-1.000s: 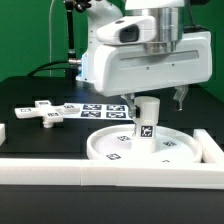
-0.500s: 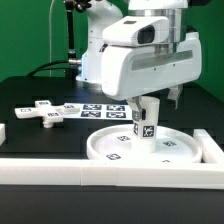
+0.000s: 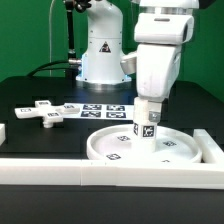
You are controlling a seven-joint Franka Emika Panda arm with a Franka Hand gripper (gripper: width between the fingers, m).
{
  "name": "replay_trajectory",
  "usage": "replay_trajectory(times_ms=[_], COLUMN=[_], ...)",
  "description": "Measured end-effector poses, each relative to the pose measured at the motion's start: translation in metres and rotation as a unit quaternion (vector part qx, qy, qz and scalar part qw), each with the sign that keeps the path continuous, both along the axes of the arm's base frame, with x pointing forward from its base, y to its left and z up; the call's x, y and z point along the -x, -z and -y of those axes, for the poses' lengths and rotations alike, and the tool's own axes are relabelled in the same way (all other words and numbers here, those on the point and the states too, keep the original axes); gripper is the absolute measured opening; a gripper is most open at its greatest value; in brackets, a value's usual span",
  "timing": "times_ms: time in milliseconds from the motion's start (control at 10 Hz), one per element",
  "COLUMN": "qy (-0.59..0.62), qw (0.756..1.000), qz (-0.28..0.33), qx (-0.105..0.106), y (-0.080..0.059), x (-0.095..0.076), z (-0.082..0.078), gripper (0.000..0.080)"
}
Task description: Assemble round table
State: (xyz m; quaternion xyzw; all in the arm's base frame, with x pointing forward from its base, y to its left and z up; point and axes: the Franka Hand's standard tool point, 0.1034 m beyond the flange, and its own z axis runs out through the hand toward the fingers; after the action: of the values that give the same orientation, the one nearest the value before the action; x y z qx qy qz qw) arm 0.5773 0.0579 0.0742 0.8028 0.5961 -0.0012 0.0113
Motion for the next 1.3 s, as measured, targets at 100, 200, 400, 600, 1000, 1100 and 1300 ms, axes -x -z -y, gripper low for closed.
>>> replay_trajectory(times_ms=[100, 200, 400, 600, 1000, 1100, 1300], qy=[-0.036, -0.052, -0.113, -0.180, -0.260, -0.254, -0.248], qw=[0.999, 0.999, 0.994, 0.984, 0.965, 0.967, 0.968], qz=[0.000, -0.001, -0.002, -0.004, -0.008, -0.009, -0.012], qx=[0.004, 0.005, 0.010, 0.015, 0.021, 0.021, 0.020], y=[0.000, 0.000, 0.001, 0.001, 0.001, 0.002, 0.003], x=[0.000, 0.000, 0.000, 0.000, -0.001, -0.001, 0.001], z=[0.001, 0.001, 0.005, 0.009, 0.017, 0.019, 0.027], gripper=[0.0649, 0.0649, 0.0649, 0.0649, 0.0649, 0.0649, 0.0647])
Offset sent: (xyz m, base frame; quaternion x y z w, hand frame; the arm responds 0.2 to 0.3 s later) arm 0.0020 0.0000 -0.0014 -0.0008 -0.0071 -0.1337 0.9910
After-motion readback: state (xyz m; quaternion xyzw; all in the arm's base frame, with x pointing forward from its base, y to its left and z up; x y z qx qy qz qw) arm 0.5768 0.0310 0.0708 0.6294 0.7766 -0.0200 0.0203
